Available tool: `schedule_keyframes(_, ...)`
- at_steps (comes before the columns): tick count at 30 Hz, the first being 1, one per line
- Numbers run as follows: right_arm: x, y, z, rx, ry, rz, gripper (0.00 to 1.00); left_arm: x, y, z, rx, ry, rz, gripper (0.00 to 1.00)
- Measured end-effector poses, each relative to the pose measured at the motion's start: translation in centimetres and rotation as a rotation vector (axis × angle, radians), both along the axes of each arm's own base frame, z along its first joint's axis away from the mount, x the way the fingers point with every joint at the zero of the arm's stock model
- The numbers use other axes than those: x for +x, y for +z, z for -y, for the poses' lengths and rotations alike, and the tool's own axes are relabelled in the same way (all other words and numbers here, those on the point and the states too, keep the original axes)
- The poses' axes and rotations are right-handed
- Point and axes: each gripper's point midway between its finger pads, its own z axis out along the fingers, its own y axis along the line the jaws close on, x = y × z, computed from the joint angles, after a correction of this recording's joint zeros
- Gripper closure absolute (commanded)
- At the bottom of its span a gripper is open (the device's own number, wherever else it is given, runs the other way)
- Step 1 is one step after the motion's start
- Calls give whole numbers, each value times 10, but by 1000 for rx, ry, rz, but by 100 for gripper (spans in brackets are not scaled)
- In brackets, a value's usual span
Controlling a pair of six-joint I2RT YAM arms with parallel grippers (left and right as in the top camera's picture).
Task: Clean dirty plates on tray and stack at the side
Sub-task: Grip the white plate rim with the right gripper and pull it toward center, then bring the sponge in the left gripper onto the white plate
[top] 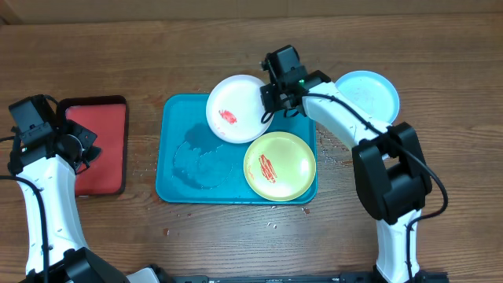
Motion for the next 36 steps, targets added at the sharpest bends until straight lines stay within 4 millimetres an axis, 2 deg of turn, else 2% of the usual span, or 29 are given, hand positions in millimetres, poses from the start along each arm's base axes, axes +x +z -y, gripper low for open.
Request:
schedule_keyframes(9, -60, -7, -45, -3, 37, -136, 96, 10, 2, 9, -36, -59, 41, 96)
schedule_keyframes(14, -75, -8, -61, 23, -8, -170, 96, 22, 5, 25, -73, -160, 81, 96)
schedule_keyframes(16, -78, -8, -66, 40, -37, -182, 96, 26, 6, 34, -87, -201, 94, 96)
schedule_keyframes(19, -83, -11, -67, 53, -82, -205, 85, 33, 7, 49, -100, -259, 103, 96)
schedule_keyframes(22, -84, -15, -69, 66, -117, -224, 62, 39, 7, 66, -107, -322, 105, 96)
schedule_keyframes(23, -84, -16, -70, 66, -115, -223, 57, 41, 7, 71, -107, -340, 105, 96)
schedule_keyframes(29, -73, -16, -79, 53, 26, -135, 52, 51, 10, 96, -97, -429, 115, 96)
schedule_keyframes(31, -68, -12, -83, 48, 85, -91, 48, 52, 10, 103, -100, -448, 114, 96)
schedule_keyframes(36, -59, -13, -91, 27, 198, -16, 48, 55, 10, 119, -106, -491, 113, 96)
